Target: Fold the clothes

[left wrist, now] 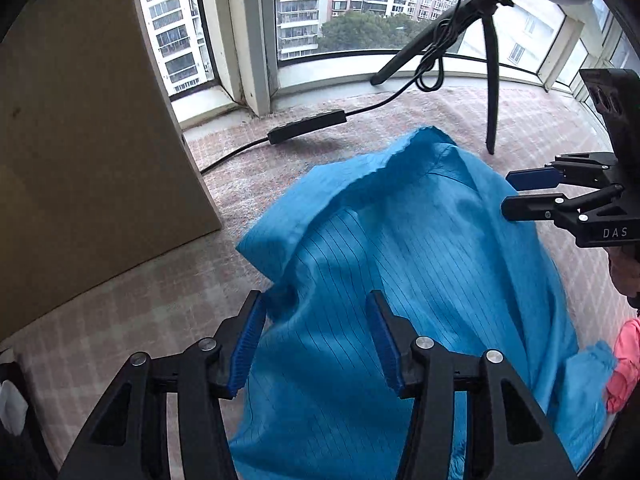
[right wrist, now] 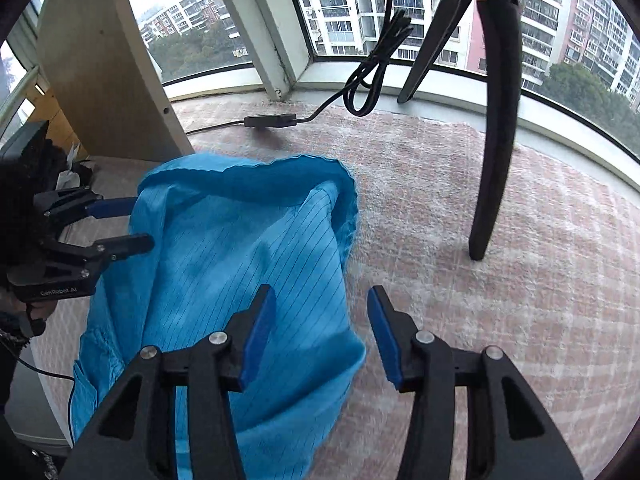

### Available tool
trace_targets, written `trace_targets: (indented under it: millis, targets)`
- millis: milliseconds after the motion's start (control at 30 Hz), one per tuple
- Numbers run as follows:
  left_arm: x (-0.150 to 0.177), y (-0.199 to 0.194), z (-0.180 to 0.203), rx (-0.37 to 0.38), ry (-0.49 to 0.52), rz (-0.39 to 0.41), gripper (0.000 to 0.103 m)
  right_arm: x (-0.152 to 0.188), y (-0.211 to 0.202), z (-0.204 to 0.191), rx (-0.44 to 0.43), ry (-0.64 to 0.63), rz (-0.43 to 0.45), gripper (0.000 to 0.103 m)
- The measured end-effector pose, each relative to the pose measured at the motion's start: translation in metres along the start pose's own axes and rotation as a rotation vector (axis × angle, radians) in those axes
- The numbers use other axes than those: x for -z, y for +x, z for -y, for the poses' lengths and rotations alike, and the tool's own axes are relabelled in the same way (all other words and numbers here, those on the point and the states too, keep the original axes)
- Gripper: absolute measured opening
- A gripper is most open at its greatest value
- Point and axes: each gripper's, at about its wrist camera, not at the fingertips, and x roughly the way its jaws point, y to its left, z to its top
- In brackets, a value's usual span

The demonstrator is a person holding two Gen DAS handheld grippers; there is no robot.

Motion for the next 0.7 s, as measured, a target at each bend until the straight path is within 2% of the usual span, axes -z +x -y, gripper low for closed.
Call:
trace_targets:
  millis: [33,100,133,167,200,233,300,400,467,600,700]
  targets:
    - [-0.003,0.005,-0.002,0.007,0.002,-0.003,0.029,-0.005,0.005,0.002,-0.013,0.005,-0.007,0.047]
    - [-0.004,0.009,-0.005,0.010,0.018,-0.006,0.008,-0.008,0.006,-0.004,-0.023,-0.009,0.006,0.047]
    - [-0.003,0.006,-0.007,0.008,0.023,0.007,0.006,-0.009,0.006,-0.006,-0.027,-0.016,0.013,0.047]
    - [-0.001,0.000,-0.012,0.014,0.012,0.030,0.005,-0.011,0.006,-0.009,-0.032,-0.023,0.019,0.039]
    - [0.001,-0.008,-0.019,0.026,-0.011,0.057,0.004,-0.012,0.007,-0.011,-0.037,-0.031,0.026,0.011]
    - [0.002,-0.015,-0.027,0.029,-0.039,0.086,0.004,-0.014,0.007,-0.014,-0.041,-0.038,0.033,0.006]
    - [0.005,-0.016,-0.044,0.042,-0.091,0.113,0.004,-0.016,0.007,-0.019,-0.051,-0.052,0.046,0.006]
    - [0.009,-0.013,-0.059,0.081,-0.171,0.101,0.003,-0.021,0.008,-0.027,-0.064,-0.074,0.066,0.005]
    - [0.011,-0.034,-0.052,0.091,-0.149,0.149,0.003,-0.024,0.007,-0.033,-0.074,-0.088,0.081,0.005]
    - [0.018,-0.098,-0.033,0.103,-0.087,0.243,0.003,-0.020,-0.048,-0.054,-0.110,-0.108,0.167,0.005]
    - [0.035,-0.153,-0.020,0.125,-0.056,0.314,0.003,-0.004,-0.106,-0.071,-0.133,-0.126,0.246,0.005]
